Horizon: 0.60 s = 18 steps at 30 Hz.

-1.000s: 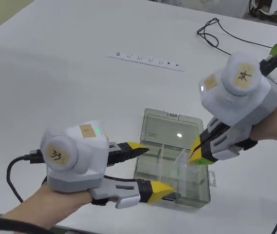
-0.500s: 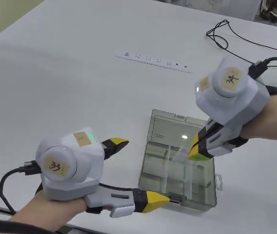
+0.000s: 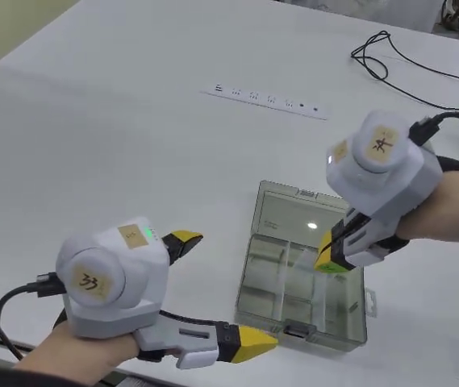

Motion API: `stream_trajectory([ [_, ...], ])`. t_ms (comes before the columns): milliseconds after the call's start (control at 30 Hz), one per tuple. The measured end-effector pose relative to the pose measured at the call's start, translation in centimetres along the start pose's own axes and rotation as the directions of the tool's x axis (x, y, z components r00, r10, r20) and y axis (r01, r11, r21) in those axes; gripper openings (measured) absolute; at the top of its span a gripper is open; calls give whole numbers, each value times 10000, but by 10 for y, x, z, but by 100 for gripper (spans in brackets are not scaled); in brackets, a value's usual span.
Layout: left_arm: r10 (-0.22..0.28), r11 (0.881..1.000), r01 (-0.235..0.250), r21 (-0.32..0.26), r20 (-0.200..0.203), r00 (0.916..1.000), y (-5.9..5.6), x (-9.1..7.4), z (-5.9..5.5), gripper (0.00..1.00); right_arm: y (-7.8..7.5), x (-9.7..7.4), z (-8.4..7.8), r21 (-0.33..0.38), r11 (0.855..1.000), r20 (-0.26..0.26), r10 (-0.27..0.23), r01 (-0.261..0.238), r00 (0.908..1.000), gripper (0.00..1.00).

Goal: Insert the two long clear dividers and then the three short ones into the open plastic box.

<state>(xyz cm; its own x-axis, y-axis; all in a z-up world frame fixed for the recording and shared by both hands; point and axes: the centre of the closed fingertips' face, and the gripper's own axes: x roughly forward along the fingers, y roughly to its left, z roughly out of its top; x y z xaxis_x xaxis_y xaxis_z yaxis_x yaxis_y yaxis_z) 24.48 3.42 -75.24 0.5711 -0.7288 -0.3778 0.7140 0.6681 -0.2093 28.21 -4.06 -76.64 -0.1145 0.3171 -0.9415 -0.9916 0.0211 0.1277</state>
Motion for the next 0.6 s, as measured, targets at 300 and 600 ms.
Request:
stream_trajectory([
  [300, -91, 9999, 91, -128, 15, 10000, -2, 0, -2, 97, -1, 3, -2, -3, 10000, 25, 76, -76, 10000, 2],
  [600, -162, 9996, 162, -210, 9, 9999, -4, 1, -4, 95, -1, 4, 0, -239, 9997, 62, 8, -7, 10000, 2],
])
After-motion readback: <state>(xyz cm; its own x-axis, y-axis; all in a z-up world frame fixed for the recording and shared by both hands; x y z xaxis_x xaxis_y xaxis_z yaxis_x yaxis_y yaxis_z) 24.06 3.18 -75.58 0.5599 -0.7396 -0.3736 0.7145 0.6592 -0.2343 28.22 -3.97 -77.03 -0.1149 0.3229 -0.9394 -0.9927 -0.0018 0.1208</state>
